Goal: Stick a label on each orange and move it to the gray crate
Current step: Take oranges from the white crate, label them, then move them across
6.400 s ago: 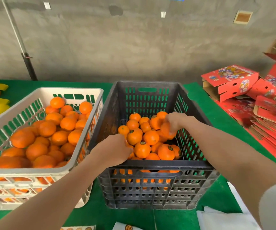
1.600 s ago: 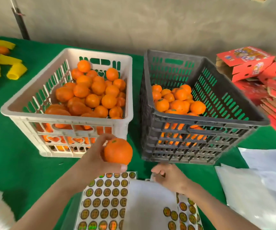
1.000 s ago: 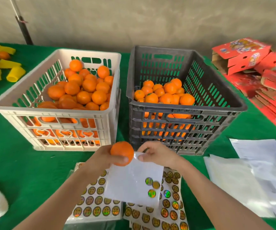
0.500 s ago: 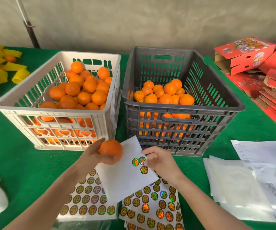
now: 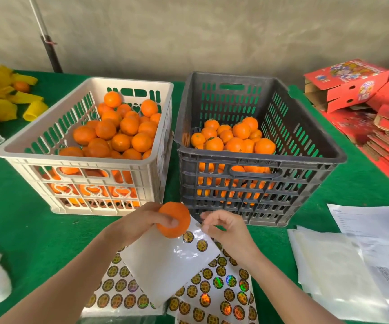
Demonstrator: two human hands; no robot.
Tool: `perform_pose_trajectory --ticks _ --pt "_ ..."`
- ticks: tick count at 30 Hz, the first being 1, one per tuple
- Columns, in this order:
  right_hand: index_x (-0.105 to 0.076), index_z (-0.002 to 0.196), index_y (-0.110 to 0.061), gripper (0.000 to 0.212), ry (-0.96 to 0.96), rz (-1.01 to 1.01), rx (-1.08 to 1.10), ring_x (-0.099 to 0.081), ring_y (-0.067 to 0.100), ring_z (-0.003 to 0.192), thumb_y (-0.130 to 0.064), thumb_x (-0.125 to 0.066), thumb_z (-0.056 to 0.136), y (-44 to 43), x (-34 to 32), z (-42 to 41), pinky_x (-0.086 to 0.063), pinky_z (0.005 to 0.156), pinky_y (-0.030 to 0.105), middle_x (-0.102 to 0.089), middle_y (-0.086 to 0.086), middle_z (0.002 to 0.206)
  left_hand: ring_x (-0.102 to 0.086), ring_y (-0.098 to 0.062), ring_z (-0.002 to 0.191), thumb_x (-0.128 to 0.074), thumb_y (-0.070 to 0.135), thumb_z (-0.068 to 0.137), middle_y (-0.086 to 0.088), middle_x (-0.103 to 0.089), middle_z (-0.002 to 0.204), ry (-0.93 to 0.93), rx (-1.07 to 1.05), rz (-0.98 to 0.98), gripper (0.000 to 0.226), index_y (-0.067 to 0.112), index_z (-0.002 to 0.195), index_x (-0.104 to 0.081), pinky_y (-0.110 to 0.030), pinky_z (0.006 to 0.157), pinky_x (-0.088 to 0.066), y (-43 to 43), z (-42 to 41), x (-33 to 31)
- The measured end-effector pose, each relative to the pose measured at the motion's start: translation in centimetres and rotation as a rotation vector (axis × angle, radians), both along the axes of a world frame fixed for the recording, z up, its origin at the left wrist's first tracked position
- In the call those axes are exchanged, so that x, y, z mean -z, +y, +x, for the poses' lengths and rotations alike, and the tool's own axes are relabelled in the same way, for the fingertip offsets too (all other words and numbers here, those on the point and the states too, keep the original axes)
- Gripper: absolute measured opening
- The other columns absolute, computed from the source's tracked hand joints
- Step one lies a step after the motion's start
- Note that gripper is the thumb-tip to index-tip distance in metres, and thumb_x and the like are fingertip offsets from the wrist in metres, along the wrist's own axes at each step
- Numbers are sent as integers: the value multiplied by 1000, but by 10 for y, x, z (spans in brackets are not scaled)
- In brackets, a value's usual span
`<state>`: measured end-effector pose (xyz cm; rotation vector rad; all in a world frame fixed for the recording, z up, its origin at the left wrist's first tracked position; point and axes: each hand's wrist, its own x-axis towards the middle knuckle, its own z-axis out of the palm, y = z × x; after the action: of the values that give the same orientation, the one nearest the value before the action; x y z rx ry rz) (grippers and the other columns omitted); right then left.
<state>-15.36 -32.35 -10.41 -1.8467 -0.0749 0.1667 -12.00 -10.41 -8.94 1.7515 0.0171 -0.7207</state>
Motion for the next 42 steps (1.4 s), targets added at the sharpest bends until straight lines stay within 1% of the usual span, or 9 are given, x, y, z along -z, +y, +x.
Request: perform_pose_trajectory --ticks 3,6,9,13,17,20,27,34,42 --pt "-68 75 -21 19 17 -8 79 -59 -6 90 -6 -67 85 0 2 2 -41 74 3 -65 -11 102 -64 -23 98 -77 47 34 -4 -68 104 24 19 13 79 23 107 -59 -30 79 -50 0 1 -1" --pt "-69 74 -19 18 11 -33 107 -58 -6 78 -5 -66 86 0 3 4 -41 69 2 -66 -4 90 -58 -16 103 -78 42 39 6 -61 113 0 68 64 82 28 116 -56 -24 82 -42 -3 0 -6" --pt "-68 74 -18 18 6 -49 104 -56 -5 73 -6 -64 87 0 1 5 -41 68 3 -66 -3 81 -49 -22 115 -78 33 47 2 -48 127 -53 25 127 91 30 131 -42 -36 95 -42 -3 2 -7" --pt "-65 74 -18 19 -37 -5 91 -57 7 74 -5 -63 88 1 -13 7 -46 68 9 -64 4 77 -56 -29 111 -81 20 47 -3 -54 123 -156 -37 -43 81 33 121 -50 -45 93 -50 -6 -3 -14" --pt "-62 76 -24 21 -190 -2 -19 -54 5 69 -6 -63 87 3 -46 6 -46 66 15 -59 -10 71 -65 -29 94 -91 30 42 -16 -53 123 -9 -138 -386 98 24 128 -45 -30 72 -55 -10 -6 -17" --pt "-60 79 -31 25 -333 -127 -136 -55 2 72 -8 -64 87 11 -70 3 -45 69 14 -60 -17 76 -66 -25 70 -75 41 74 -19 -55 115 79 -231 -536 74 16 134 -40 -26 59 -53 -19 -6 -28" --pt "-63 86 -17 8 -518 -359 -201 -54 11 77 -10 -66 86 27 -91 1 -45 73 29 -60 -5 77 -59 -19 64 -58 45 76 -13 -61 85 -68 -239 -403 66 3 125 -44 -25 58 -47 -30 -9 -36" --pt "-62 82 -19 10 -680 -544 -134 -50 10 74 -12 -69 82 32 -93 0 -45 72 35 -56 -6 73 -58 -17 67 -60 51 69 -12 -58 91 -135 -256 -400 62 13 117 -46 -24 61 -46 -33 -12 -41" --pt "-34 110 -51 59 -332 -439 -97 -49 -4 92 -47 -76 69 25 -98 11 -46 73 18 -49 -21 98 -54 -18 80 -58 40 72 -7 -54 99 -226 -226 -396 39 21 105 -50 -19 58 -46 -32 -16 -54"
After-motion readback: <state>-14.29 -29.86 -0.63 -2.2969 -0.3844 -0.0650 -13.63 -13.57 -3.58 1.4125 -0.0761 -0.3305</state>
